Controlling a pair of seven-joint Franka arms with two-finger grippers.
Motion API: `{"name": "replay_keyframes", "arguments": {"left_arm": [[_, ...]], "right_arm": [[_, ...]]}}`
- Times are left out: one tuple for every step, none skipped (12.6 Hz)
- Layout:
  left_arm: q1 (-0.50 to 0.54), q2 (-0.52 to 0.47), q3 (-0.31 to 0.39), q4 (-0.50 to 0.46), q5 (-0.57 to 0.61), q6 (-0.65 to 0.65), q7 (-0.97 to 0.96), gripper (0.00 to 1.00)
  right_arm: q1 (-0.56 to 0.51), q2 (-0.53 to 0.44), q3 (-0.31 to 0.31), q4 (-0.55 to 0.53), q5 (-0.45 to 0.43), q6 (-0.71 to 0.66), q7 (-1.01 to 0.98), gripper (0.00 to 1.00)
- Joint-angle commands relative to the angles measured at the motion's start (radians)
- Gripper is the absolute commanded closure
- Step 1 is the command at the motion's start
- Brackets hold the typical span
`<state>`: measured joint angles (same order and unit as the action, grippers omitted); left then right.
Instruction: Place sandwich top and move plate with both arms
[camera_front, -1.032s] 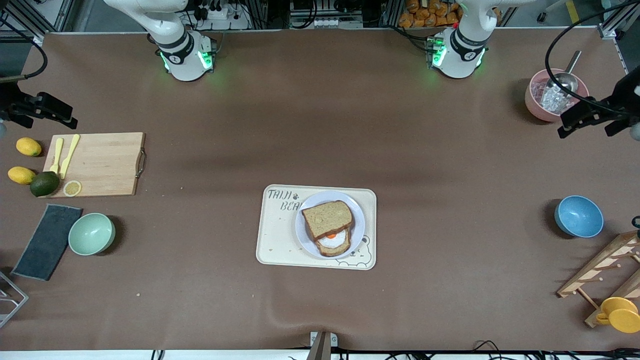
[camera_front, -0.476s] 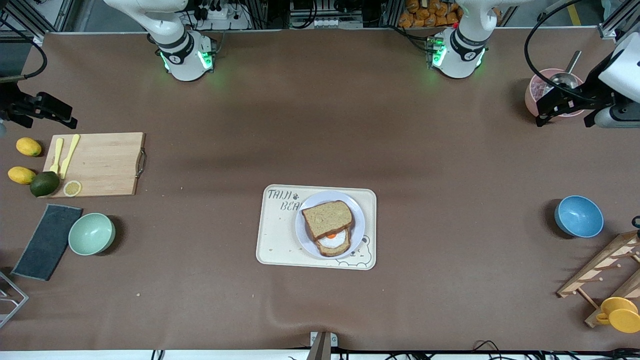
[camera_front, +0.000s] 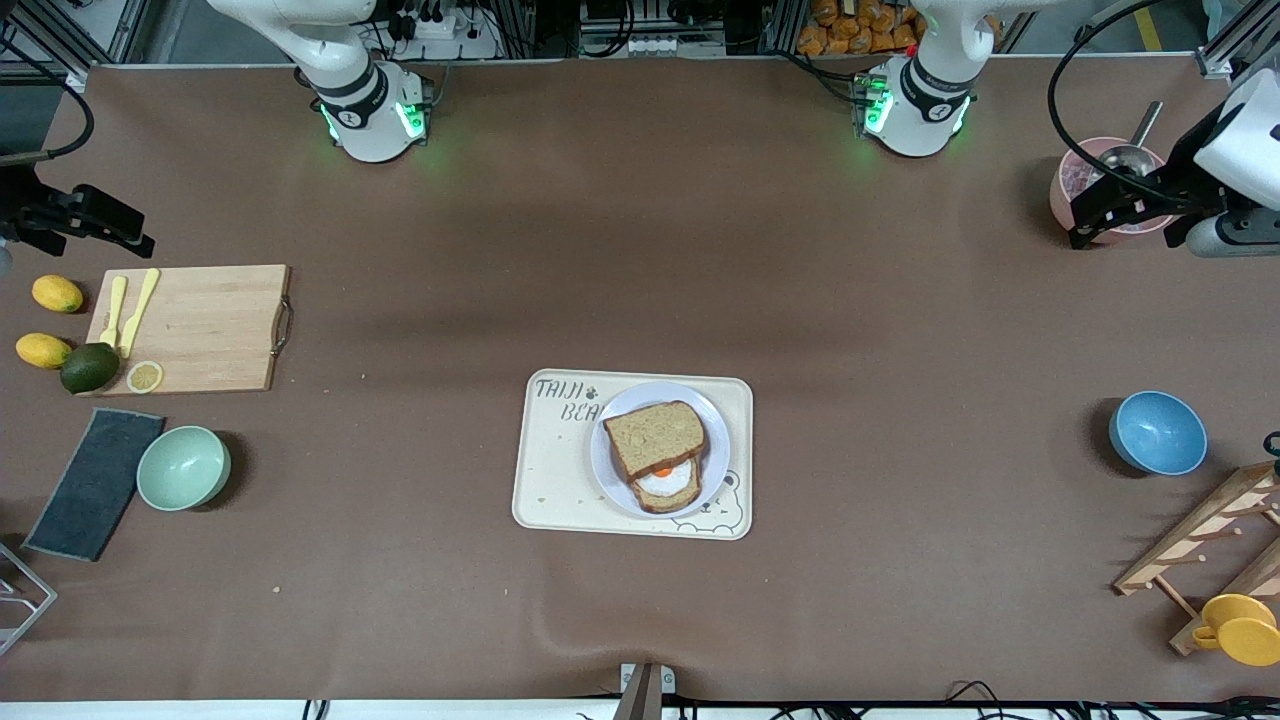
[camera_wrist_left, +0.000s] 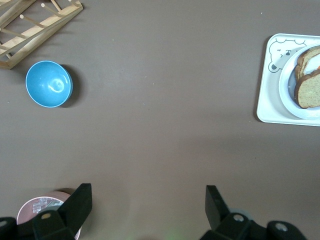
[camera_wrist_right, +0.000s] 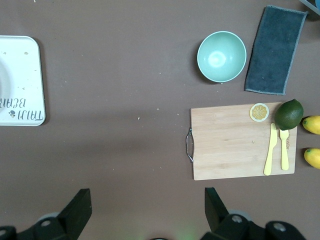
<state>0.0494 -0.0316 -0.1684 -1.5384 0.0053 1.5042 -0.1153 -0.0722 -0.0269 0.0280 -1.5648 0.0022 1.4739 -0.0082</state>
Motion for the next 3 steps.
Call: {"name": "replay_keyframes", "arguments": {"left_arm": [[0.012,-0.017,-0.016,-0.006,0.008,-0.013,-0.017,0.00],[0.012,-0.016,-0.016,-0.005,0.008,-0.013,-0.017,0.00],[0.012,-0.017,-0.016,-0.005,0.008,-0.013,-0.017,0.00]], "right_arm": [[-0.029,-0.001,0.017,-0.001,-0.004,-0.007,-0.001,0.00],[-0.029,-0.001,0.017,-0.003,-0.002,-0.007,-0.001,0.00],[-0.029,-0.001,0.017,-0.003,-0.002,-0.007,-0.001,0.00]]}}
